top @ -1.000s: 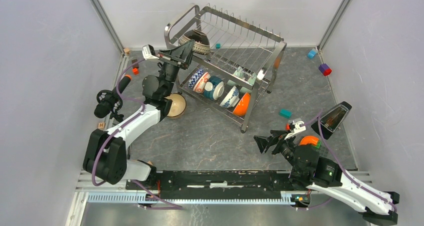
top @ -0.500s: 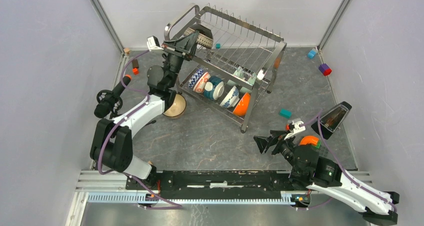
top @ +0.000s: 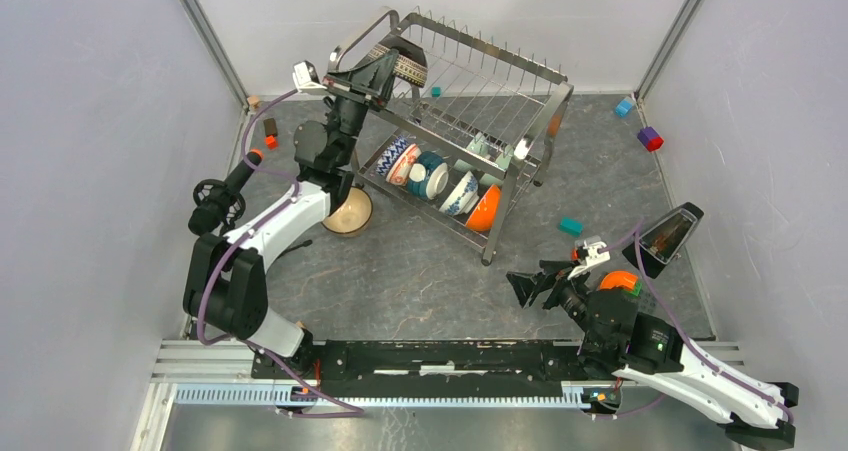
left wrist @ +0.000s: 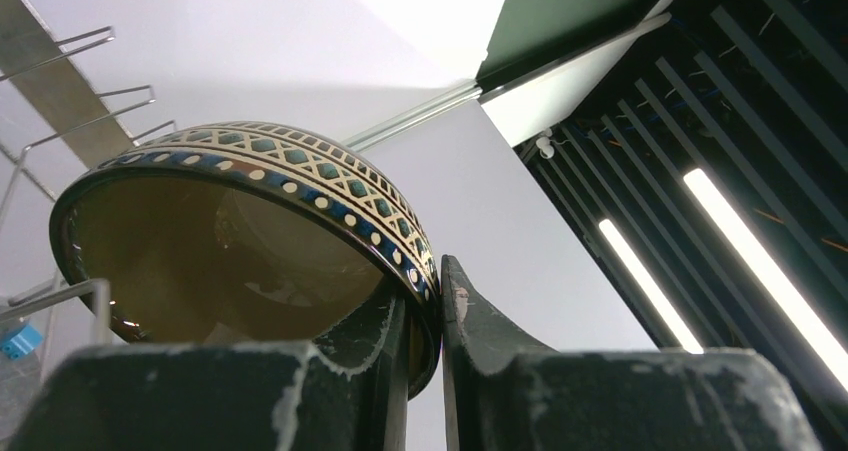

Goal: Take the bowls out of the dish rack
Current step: Pick up the bowl from the dish rack.

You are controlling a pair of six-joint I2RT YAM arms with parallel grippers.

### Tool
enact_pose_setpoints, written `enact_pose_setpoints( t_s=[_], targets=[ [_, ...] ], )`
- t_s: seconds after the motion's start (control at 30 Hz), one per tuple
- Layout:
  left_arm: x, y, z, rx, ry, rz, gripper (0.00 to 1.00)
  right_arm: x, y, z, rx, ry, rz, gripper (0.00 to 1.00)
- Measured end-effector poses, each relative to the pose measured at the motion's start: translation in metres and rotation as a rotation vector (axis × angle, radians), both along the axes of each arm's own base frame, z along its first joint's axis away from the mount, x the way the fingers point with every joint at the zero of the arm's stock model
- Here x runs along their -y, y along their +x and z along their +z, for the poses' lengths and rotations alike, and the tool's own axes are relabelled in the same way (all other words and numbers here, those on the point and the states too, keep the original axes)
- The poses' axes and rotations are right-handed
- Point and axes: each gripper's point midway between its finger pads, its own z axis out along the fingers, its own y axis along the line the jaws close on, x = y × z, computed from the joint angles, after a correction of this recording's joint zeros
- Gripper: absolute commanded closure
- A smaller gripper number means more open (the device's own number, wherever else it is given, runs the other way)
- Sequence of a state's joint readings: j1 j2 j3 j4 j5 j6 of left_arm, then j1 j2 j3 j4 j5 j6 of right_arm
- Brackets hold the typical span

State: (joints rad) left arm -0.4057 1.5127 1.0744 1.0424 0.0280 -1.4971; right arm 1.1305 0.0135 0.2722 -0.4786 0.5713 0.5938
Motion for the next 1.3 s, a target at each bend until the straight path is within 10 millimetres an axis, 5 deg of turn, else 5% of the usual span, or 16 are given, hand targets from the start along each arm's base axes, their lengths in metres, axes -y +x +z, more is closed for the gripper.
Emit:
enact_pose_setpoints(
  t_s=[0.5,1.0,1.3],
  targets=[
    [0.024,-0.034,0.043,0.156,0.058,0.033,0.98,-0.003,-0.001,-0.002,-0.002,0.002,0.011,0.04],
    [0.02,-0.132,0.118,0.358,0.013,-0.003,0.98,-0.003,-0.001,-0.001,0.0,0.006,0.012,0.04],
    [0.023,-0.201,0.115,0.351,0.147,-0.081,0.98,-0.002,0.0,-0.001,0.001,0.004,0.008,0.05]
  ],
)
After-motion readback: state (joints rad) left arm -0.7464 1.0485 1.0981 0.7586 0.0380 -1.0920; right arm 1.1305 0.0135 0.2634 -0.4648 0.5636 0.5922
